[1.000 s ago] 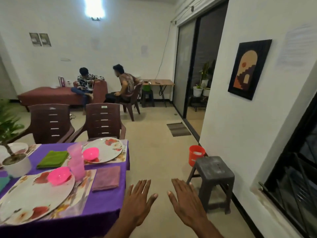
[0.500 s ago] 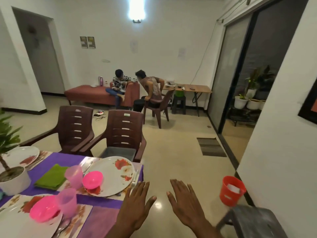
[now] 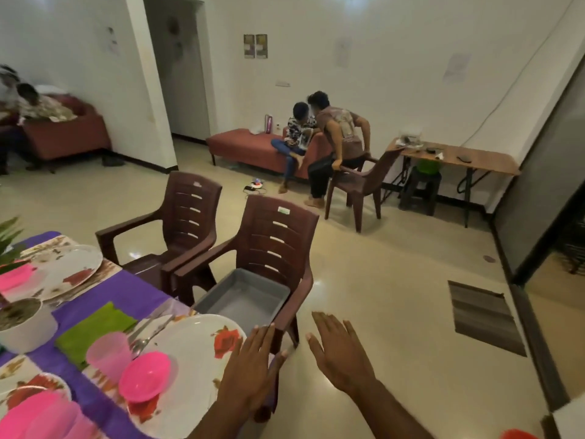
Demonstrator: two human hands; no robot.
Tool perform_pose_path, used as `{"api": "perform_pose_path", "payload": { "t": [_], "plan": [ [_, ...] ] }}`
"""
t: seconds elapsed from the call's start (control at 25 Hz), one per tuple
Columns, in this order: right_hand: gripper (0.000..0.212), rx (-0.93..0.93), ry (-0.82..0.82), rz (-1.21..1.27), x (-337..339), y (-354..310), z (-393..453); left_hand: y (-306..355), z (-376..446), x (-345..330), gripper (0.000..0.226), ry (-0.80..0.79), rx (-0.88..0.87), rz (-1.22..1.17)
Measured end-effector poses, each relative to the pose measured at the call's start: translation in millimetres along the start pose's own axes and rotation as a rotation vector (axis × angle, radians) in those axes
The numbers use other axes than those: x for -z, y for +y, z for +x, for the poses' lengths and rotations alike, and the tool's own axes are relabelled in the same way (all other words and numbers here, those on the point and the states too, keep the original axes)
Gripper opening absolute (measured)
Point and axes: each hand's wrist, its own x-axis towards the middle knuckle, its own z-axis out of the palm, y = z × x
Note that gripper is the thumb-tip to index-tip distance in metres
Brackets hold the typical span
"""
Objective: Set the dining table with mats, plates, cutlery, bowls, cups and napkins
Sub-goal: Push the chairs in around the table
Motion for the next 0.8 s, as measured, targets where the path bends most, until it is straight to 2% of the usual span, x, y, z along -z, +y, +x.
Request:
{"api": "perform_pose_path", "payload": {
  "t": [0.08, 0.12, 0.16, 0.28, 0.36, 0.48, 0.6, 0.72, 0.8],
  "plan": [
    [0.090, 0.060, -0.021, 0.017, -8.0, 12.9, 56.5, -5.0, 50.1, -11.0, 0.079, -0.005, 0.053, -0.011],
    [0.091, 0.076, -0.032, 0.025, -13.4, 19.3, 83.0, -10.7, 77.1, -17.0, 0.073, 0.002, 0.091, -0.031],
    [0.089, 0.089, -0.043, 0.028, -18.9, 24.7, 108.5, -16.4, 103.5, -22.2, 0.074, 0.015, 0.121, -0.049],
    [0.092, 0.148, -0.128, 0.022, -37.5, 40.2, 200.1, -39.8, 195.5, -41.0, 0.110, 0.103, 0.225, -0.145],
    [0.099, 0.184, -0.175, -0.011, -45.5, 46.3, 259.5, -58.2, 244.9, -48.3, 0.120, 0.168, 0.323, -0.233],
    [0.096, 0.247, -0.214, -0.030, -51.3, 42.4, 342.6, -84.0, 285.1, -46.2, 0.101, 0.202, 0.426, -0.316],
    [0.085, 0.331, -0.314, -0.047, -75.5, 26.1, 420.9, -127.3, 304.7, -53.0, 0.085, 0.209, 0.650, -0.379],
    [0.070, 0.418, -0.424, -0.071, -128.4, 18.1, 501.4, -164.9, 320.2, -74.2, 0.081, 0.249, 0.872, -0.458],
    [0.069, 0.447, -0.491, -0.084, -173.6, 15.4, 545.4, -190.6, 329.1, -97.5, 0.077, 0.276, 1.016, -0.511]
  ]
}}
